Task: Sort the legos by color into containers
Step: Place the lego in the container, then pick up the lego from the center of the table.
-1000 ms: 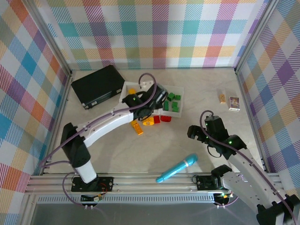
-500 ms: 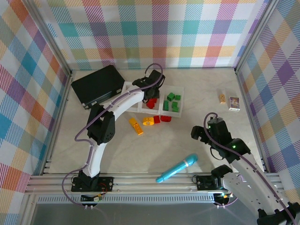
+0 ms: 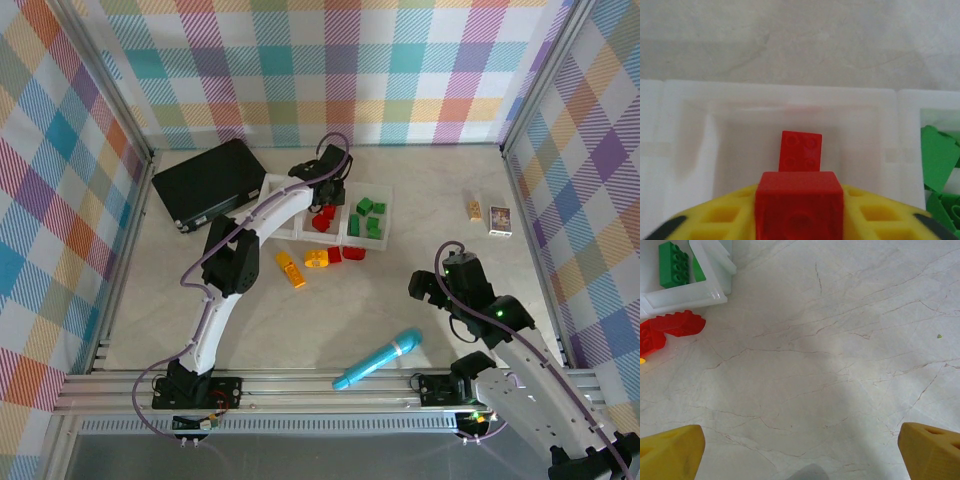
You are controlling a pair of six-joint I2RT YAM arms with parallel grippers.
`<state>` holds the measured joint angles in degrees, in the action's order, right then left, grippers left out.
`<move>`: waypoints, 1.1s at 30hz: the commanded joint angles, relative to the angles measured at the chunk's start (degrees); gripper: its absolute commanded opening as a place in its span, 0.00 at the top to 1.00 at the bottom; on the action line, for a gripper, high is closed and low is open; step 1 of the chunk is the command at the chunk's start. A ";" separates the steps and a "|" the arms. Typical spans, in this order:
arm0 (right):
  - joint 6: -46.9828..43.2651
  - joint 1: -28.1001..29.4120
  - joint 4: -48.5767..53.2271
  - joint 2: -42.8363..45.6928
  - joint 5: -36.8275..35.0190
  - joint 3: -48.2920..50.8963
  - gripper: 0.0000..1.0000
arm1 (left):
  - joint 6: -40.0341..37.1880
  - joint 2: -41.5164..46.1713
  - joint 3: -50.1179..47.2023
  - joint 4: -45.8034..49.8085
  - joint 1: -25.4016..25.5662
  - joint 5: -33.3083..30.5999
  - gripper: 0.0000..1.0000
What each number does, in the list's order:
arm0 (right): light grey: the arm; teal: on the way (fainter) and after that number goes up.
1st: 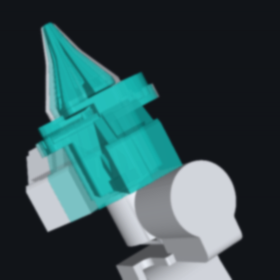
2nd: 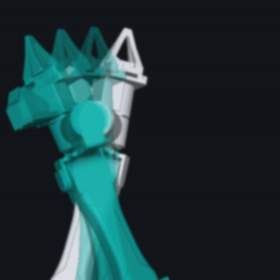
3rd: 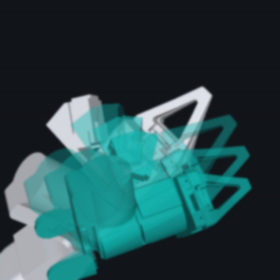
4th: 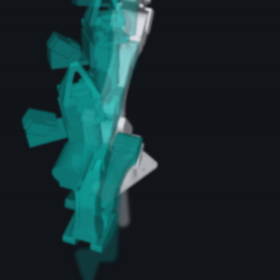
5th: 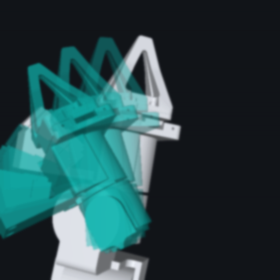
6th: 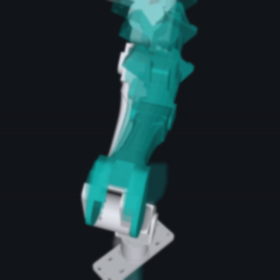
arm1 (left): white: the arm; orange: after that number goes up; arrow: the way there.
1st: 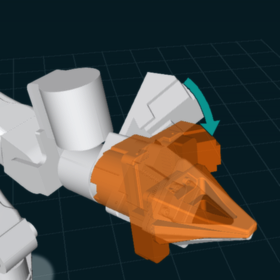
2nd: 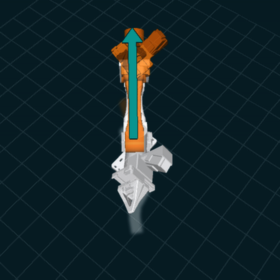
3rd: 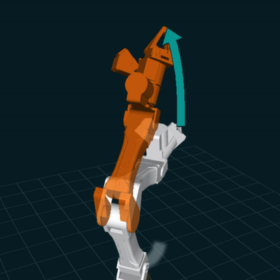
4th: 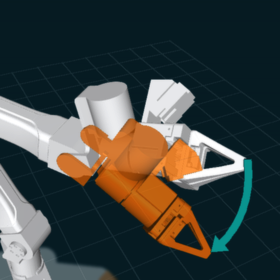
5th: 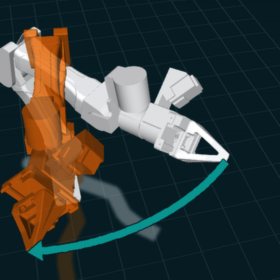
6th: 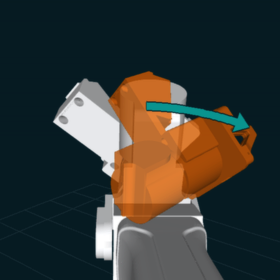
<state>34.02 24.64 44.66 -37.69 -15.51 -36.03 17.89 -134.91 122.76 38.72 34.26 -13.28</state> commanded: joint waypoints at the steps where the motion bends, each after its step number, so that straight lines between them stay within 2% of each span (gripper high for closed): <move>1: -0.17 -0.46 0.25 0.25 -1.02 -0.07 0.01 | -1.47 0.85 1.59 -0.92 -0.53 0.81 0.49; 6: -0.15 -0.47 0.17 0.28 -1.10 0.04 0.01 | -3.15 4.15 -0.51 -2.47 -0.84 1.86 0.26; 10: -0.02 -0.54 0.49 0.50 -1.11 -0.19 0.01 | -4.19 9.73 -4.98 -3.46 -1.13 1.95 0.14; 13: 0.08 -0.55 1.04 1.06 -0.79 -0.71 0.01 | -4.44 17.20 -13.16 -5.58 -1.22 1.09 0.08; 18: -0.03 -0.56 0.88 2.29 0.57 -0.66 0.01 | -2.64 31.88 -32.18 -9.05 -1.21 0.54 0.00; 21: -0.05 -0.56 0.87 2.16 1.76 -0.64 0.01 | -0.69 39.11 -42.35 -9.47 -1.13 0.62 0.00; 25: 0.04 -0.52 0.92 1.68 2.81 -0.75 0.01 | 3.51 44.56 -52.04 -8.39 -1.00 1.34 0.00; 27: 0.00 -0.50 0.86 1.55 3.50 -0.71 0.01 | 8.93 45.71 -55.49 -6.76 -0.86 0.30 0.02; 30: 0.08 -0.56 0.86 1.29 4.02 -0.59 0.01 | 20.35 46.32 -59.46 -5.26 -0.78 -0.82 0.12; 33: 0.26 -0.55 0.60 1.22 4.57 -0.36 0.01 | 32.35 45.48 -62.89 -6.05 0.66 -1.42 0.15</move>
<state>34.02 24.34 44.73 -36.56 -12.23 -36.05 36.40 -89.76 61.67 32.23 34.06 -13.30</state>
